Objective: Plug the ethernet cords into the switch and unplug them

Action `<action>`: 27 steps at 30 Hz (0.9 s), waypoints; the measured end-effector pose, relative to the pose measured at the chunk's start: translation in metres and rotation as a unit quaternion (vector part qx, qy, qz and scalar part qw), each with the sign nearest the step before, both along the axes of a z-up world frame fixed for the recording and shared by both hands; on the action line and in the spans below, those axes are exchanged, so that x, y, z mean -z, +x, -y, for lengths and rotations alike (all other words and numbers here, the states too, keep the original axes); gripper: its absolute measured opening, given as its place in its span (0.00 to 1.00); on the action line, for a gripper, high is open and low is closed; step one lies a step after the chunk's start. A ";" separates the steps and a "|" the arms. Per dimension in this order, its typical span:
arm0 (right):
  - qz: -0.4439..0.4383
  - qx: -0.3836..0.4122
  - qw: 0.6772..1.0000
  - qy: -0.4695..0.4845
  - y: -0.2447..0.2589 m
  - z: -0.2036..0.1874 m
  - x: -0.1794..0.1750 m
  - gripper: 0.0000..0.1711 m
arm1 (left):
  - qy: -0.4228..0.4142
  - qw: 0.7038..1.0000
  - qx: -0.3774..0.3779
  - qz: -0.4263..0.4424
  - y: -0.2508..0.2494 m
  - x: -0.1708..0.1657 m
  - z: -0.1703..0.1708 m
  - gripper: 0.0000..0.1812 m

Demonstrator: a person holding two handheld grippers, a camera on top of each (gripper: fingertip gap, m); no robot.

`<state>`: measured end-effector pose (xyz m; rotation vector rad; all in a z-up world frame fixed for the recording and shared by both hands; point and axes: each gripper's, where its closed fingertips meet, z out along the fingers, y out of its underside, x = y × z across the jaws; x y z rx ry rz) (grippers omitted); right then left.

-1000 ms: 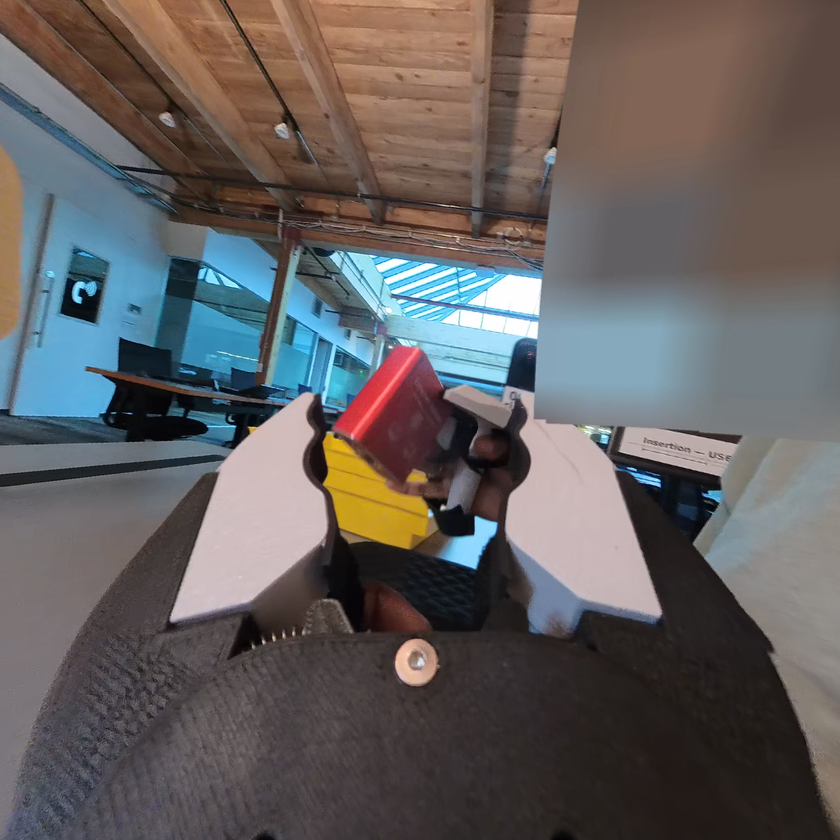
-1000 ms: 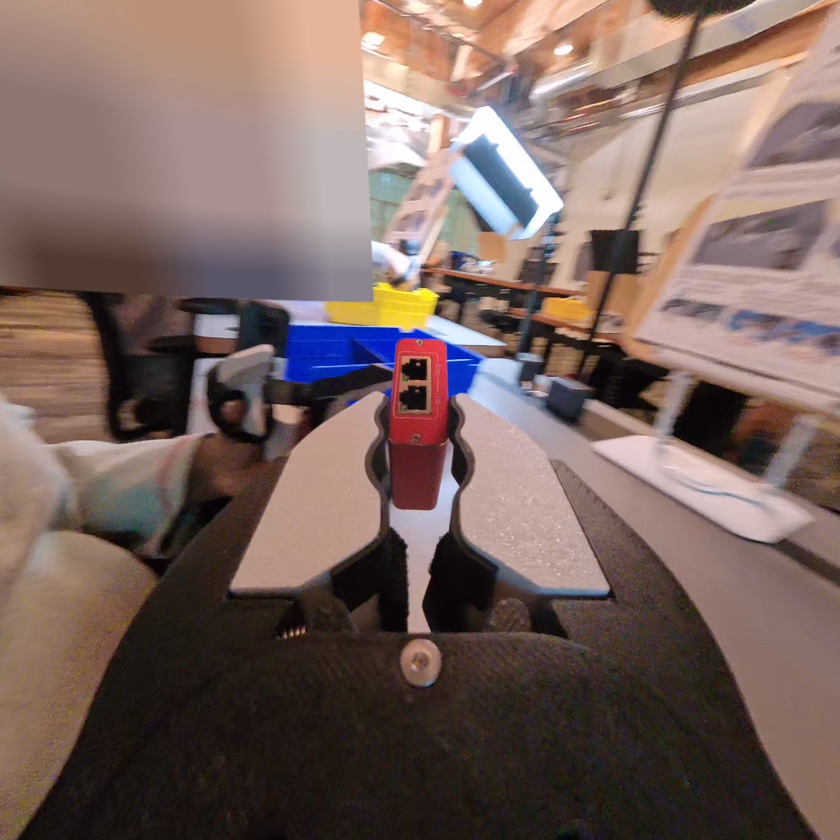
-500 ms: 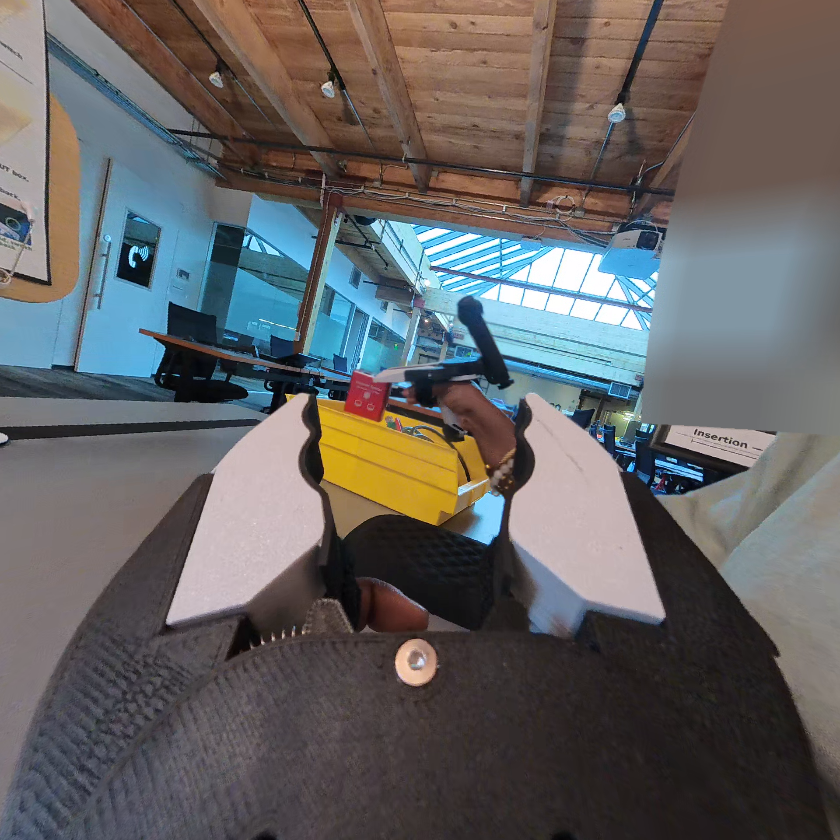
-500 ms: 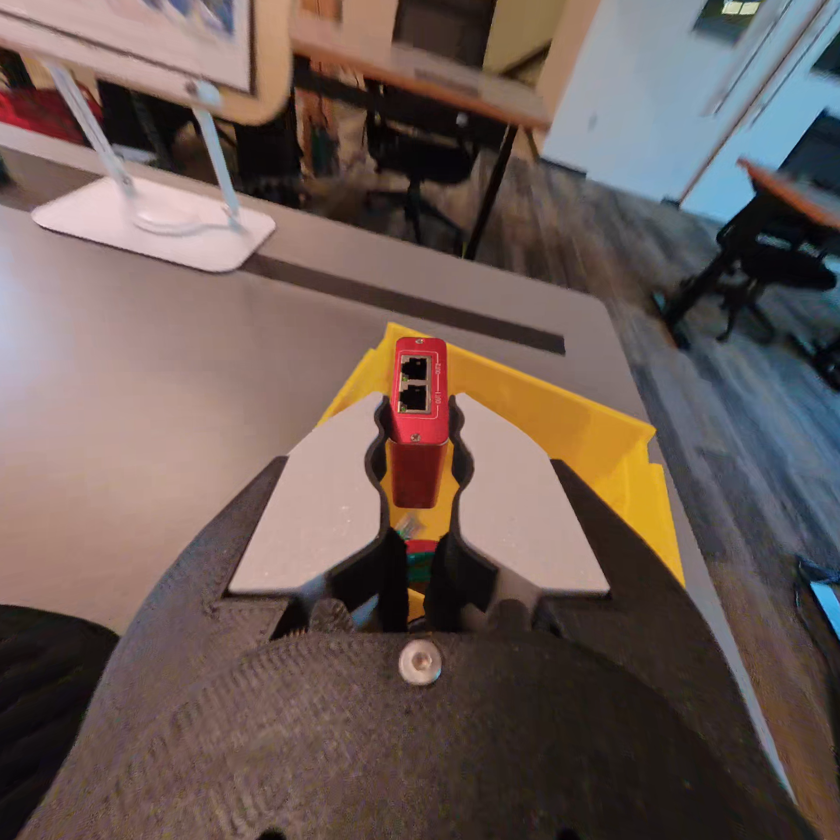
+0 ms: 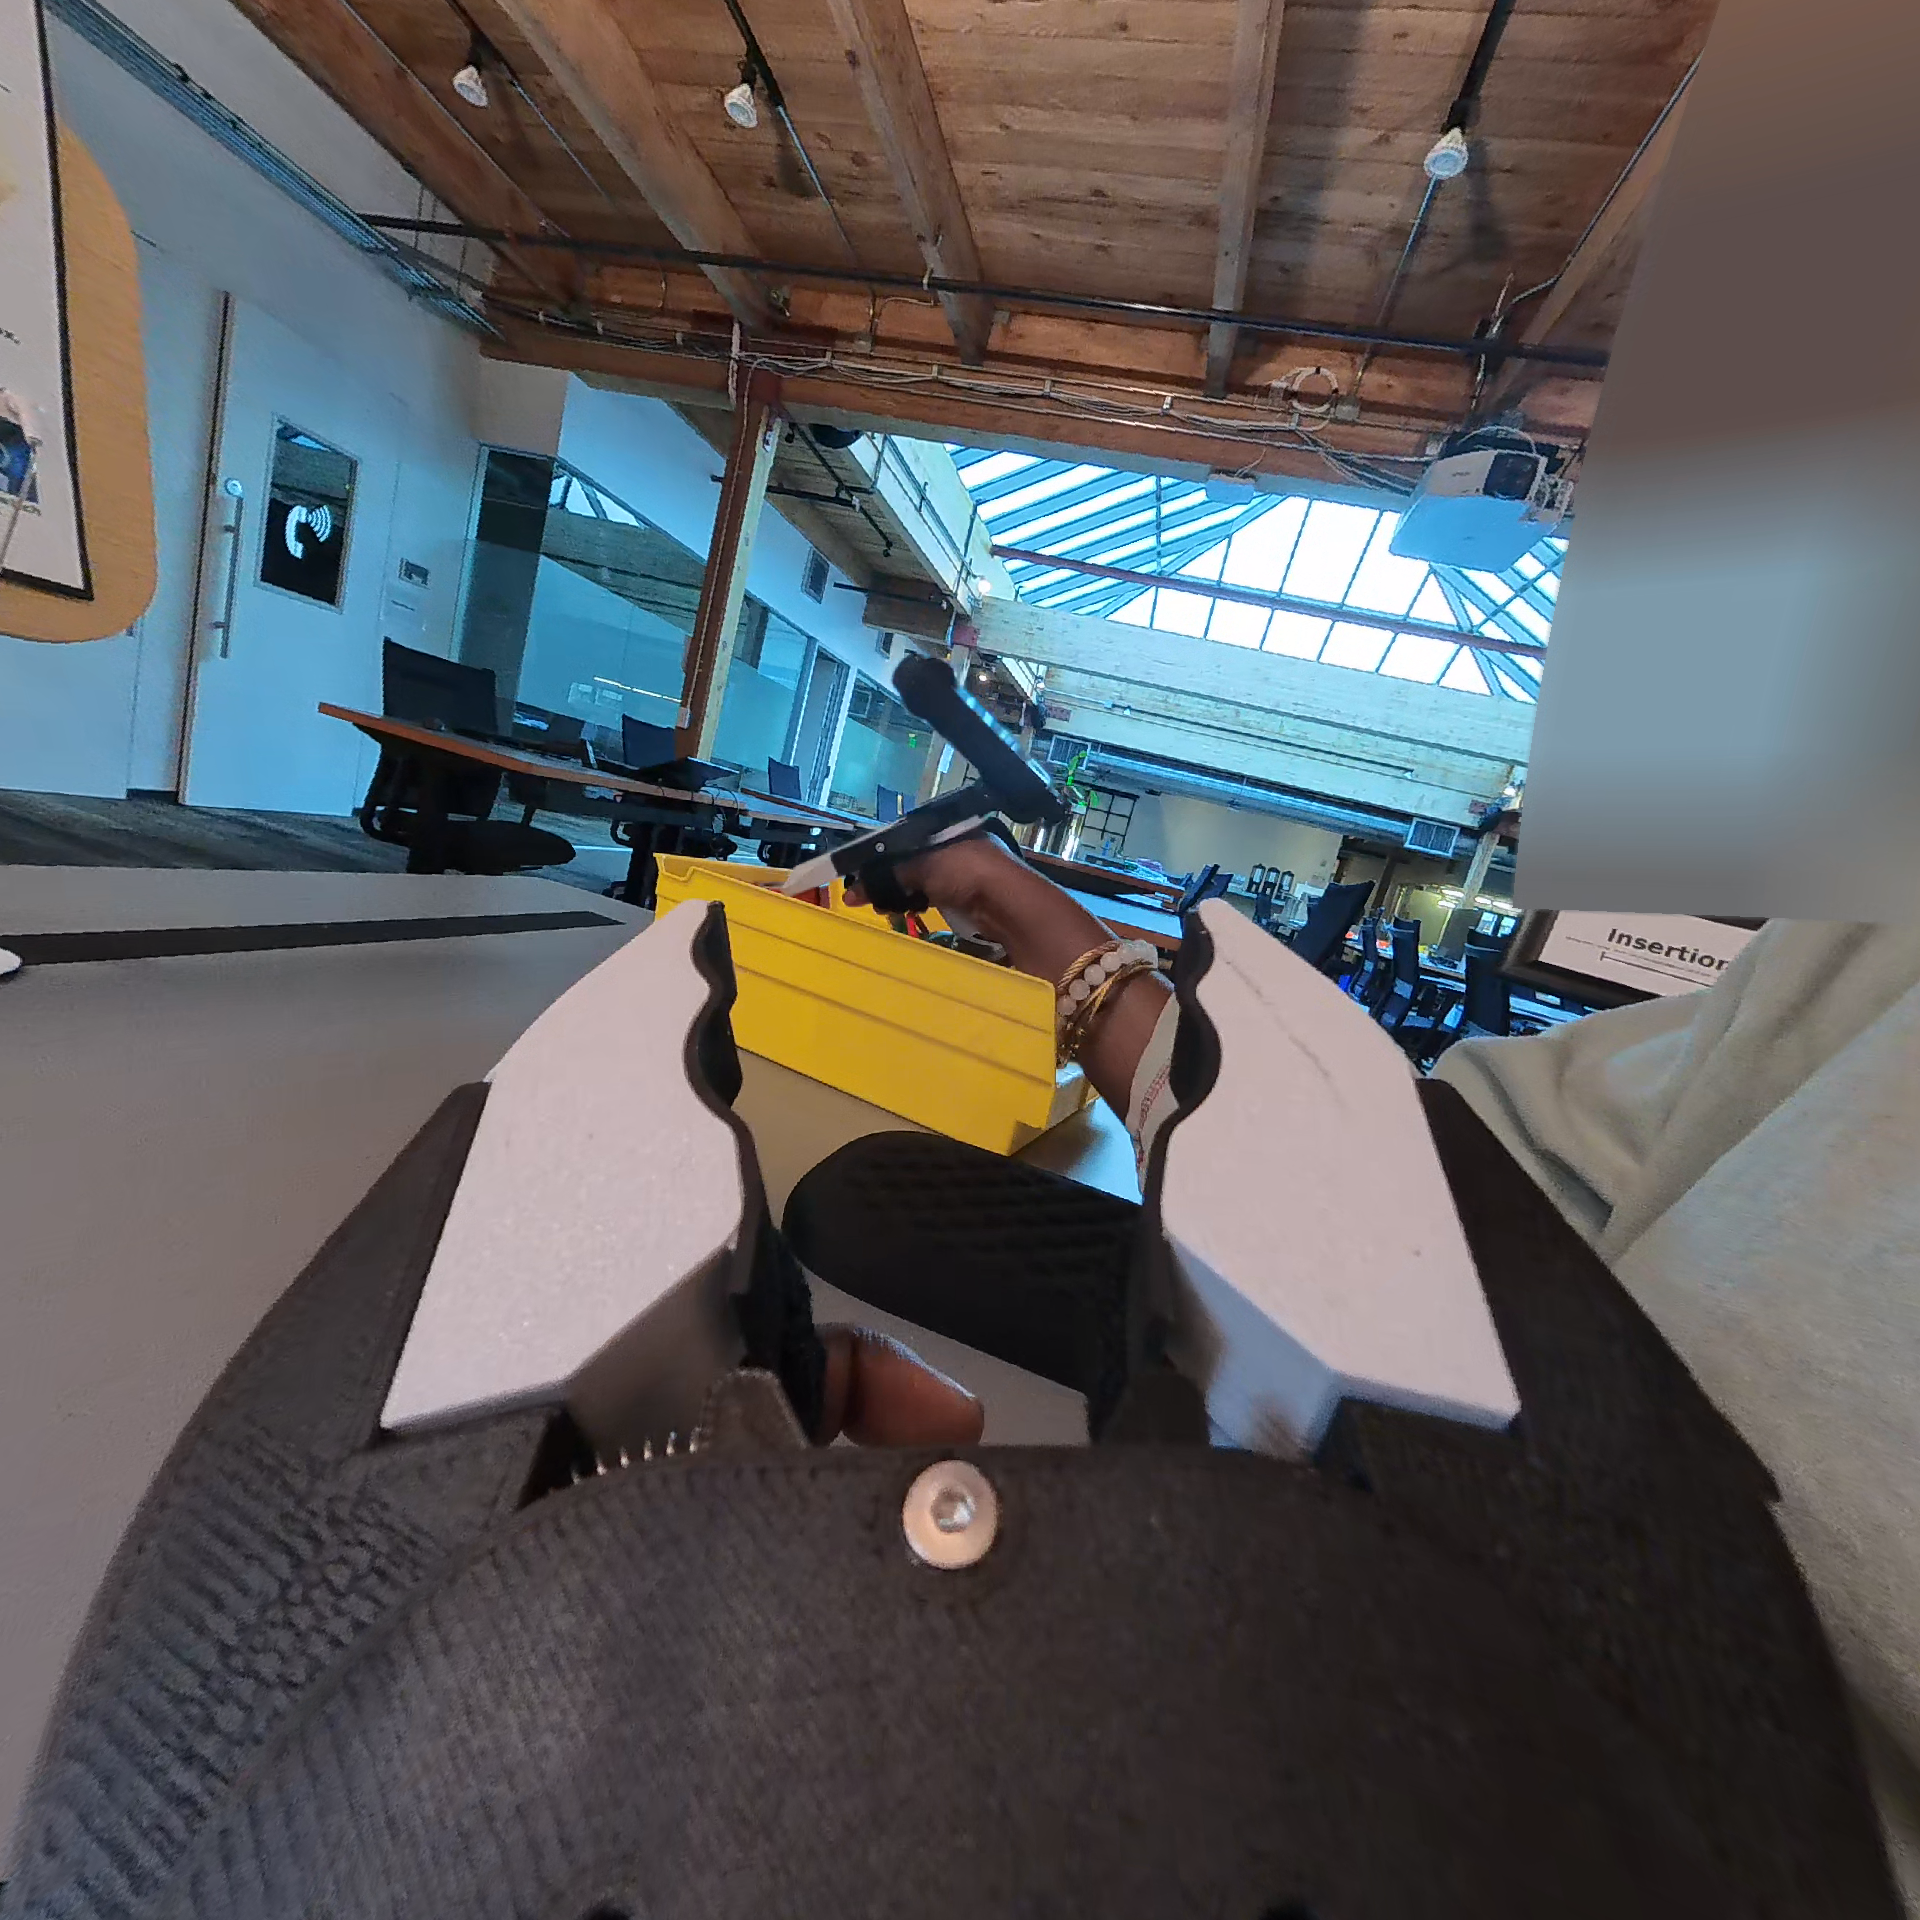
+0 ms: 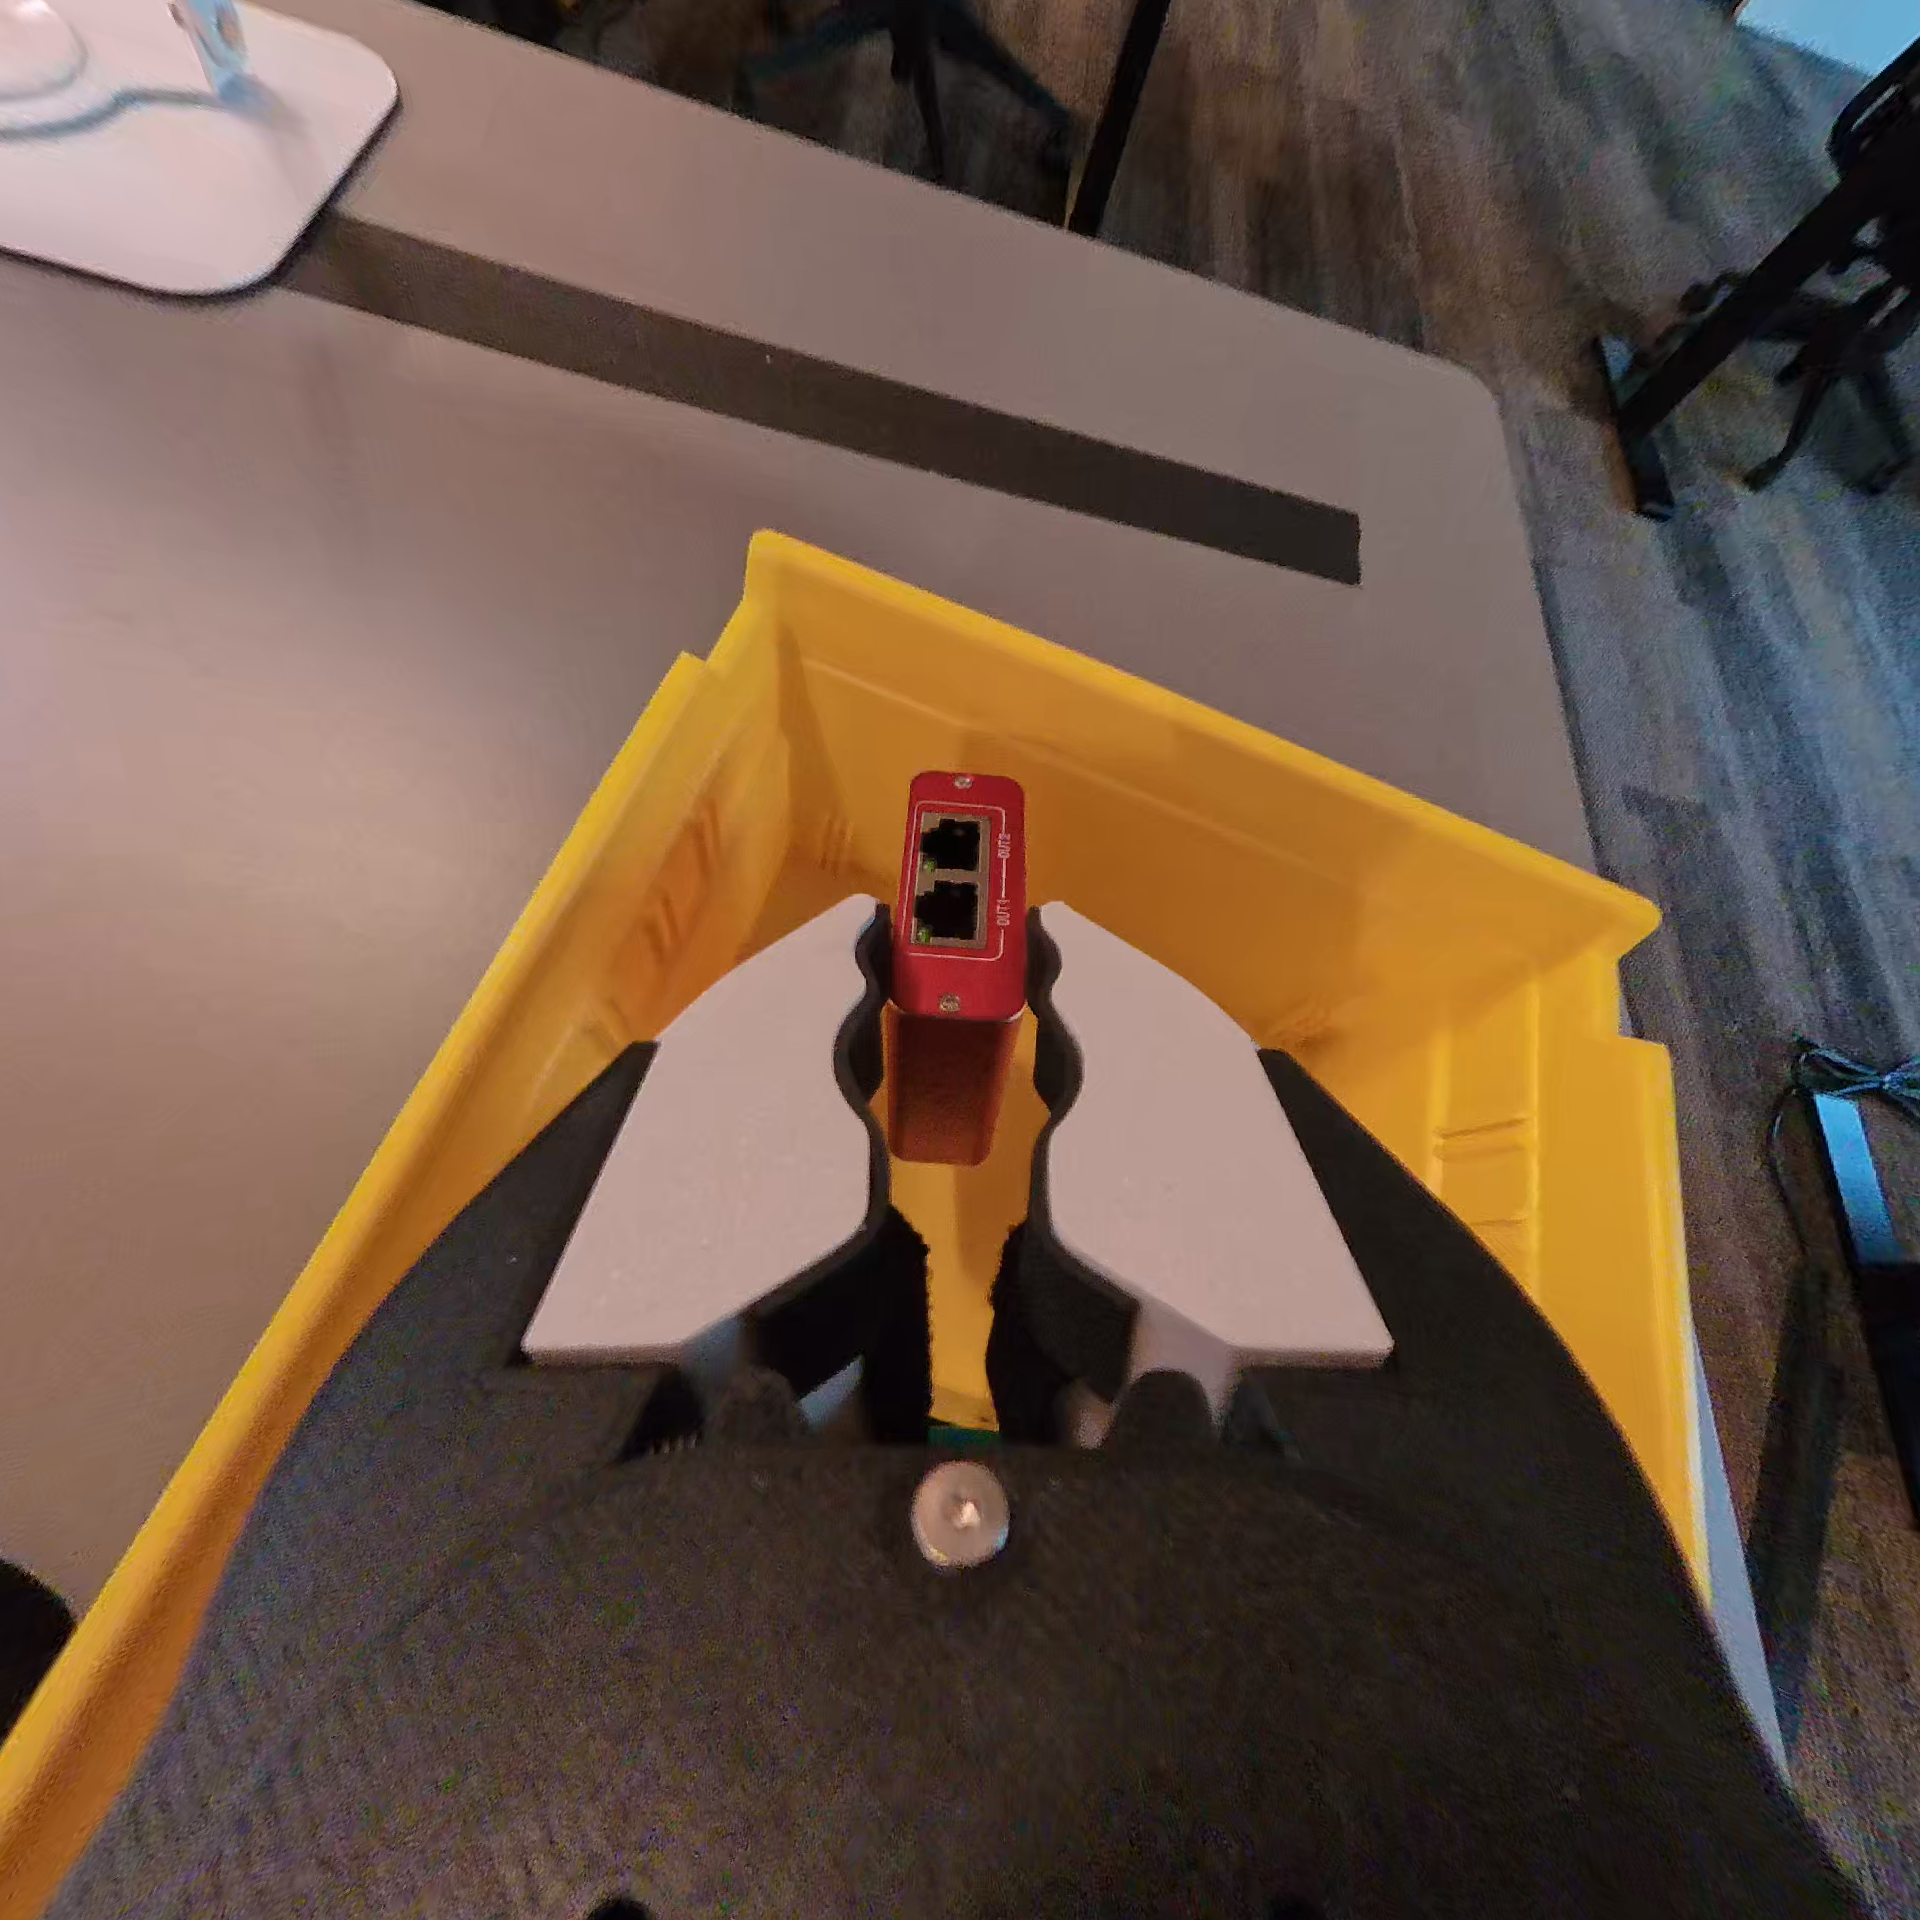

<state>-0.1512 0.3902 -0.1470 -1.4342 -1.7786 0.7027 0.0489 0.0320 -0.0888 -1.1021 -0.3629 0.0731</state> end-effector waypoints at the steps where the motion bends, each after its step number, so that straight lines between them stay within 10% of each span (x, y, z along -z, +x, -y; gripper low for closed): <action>1: 0.011 0.002 1.000 -0.004 0.001 0.000 0.003 0.14 | 0.000 1.000 0.000 0.000 0.000 0.000 0.000 0.45; 17: -0.057 -0.050 0.997 -0.007 0.066 0.041 -0.050 0.34 | -0.010 1.000 0.000 -0.005 0.001 0.002 -0.003 0.45; 27: 0.056 -0.107 0.993 0.014 0.179 0.094 0.013 0.30 | -0.011 1.000 -0.002 -0.005 0.001 0.002 -0.002 0.44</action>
